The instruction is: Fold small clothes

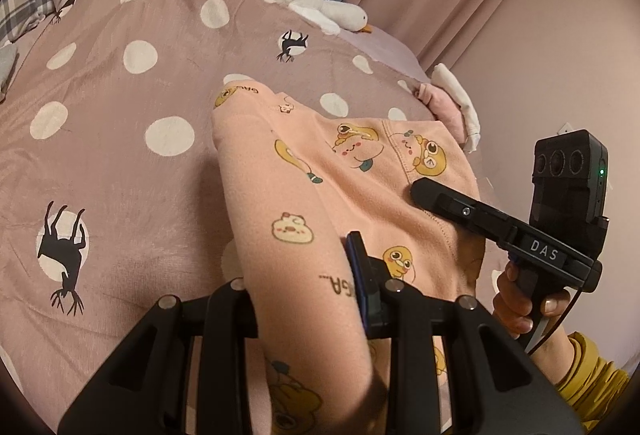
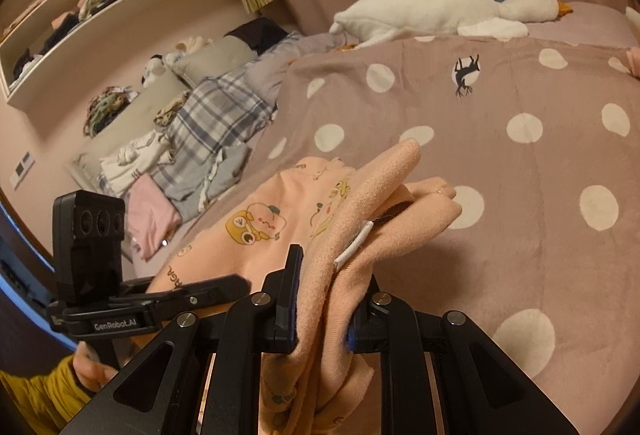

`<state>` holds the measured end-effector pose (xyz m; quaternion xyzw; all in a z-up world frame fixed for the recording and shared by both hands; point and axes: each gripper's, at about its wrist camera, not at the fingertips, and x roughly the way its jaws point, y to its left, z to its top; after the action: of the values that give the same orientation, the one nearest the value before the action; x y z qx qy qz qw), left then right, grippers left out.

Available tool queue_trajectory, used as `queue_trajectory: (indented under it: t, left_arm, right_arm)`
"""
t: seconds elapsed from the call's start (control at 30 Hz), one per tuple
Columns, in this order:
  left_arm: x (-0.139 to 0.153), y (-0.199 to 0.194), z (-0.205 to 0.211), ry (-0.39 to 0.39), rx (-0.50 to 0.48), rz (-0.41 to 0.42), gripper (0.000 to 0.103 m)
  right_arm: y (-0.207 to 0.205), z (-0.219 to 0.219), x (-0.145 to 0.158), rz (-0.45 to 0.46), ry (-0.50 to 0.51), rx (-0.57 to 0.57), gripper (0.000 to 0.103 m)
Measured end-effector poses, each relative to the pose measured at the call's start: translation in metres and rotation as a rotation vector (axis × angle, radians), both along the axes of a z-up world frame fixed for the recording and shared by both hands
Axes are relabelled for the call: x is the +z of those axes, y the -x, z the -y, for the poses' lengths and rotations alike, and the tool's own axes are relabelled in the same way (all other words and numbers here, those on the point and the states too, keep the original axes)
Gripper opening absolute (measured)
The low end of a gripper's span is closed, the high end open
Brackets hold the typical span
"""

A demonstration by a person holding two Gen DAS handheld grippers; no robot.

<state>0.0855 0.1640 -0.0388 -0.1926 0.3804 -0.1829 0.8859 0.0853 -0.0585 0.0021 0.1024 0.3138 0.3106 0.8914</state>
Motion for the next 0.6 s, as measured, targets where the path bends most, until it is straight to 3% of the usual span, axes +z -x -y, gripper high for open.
queue_trajectory:
  t: [0.6]
  left_arm:
    - [-0.032, -0.044, -0.013, -0.001, 0.031, -0.061, 0.029]
  right_arm:
    - [-0.045, -0.006, -0.024, -0.046, 0.012, 0.005, 0.019]
